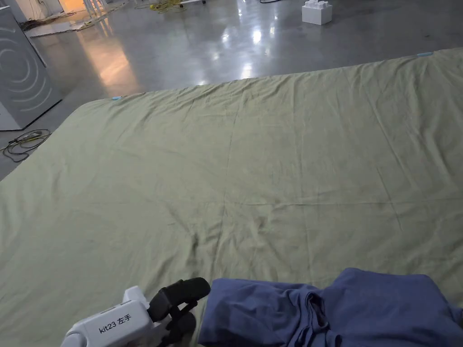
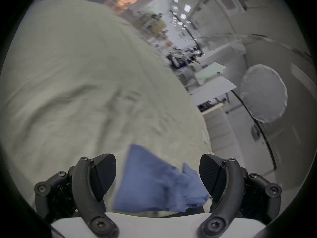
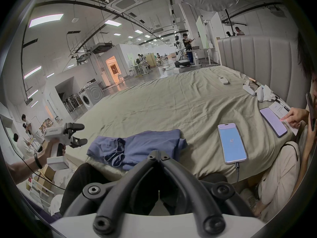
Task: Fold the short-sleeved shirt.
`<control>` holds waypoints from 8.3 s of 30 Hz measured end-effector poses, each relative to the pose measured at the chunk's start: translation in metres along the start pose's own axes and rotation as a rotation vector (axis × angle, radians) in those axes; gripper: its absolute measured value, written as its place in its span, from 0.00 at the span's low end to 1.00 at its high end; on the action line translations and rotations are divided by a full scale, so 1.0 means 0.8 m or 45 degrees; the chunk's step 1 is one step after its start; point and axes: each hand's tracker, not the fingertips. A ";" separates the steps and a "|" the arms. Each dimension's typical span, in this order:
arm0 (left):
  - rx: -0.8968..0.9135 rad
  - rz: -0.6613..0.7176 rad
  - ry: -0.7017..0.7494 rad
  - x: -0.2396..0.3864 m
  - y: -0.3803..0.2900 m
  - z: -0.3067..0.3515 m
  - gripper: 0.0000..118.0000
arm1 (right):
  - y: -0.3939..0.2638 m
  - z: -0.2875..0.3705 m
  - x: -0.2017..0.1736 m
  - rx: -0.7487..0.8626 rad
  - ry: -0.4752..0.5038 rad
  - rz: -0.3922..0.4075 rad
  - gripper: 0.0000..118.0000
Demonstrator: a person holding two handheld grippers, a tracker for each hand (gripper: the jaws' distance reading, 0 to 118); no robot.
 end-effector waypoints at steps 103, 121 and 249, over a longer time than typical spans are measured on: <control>-0.396 -0.281 -0.064 0.082 -0.052 -0.139 0.97 | -0.005 -0.311 -0.059 -0.523 0.331 0.036 0.00; 0.032 -0.401 0.406 0.100 0.155 0.135 0.34 | 0.024 -0.244 -0.072 -0.410 0.476 -0.008 0.00; 1.046 -1.533 0.425 0.355 -0.235 0.160 1.00 | 0.143 0.027 -0.057 0.606 -0.075 0.267 1.00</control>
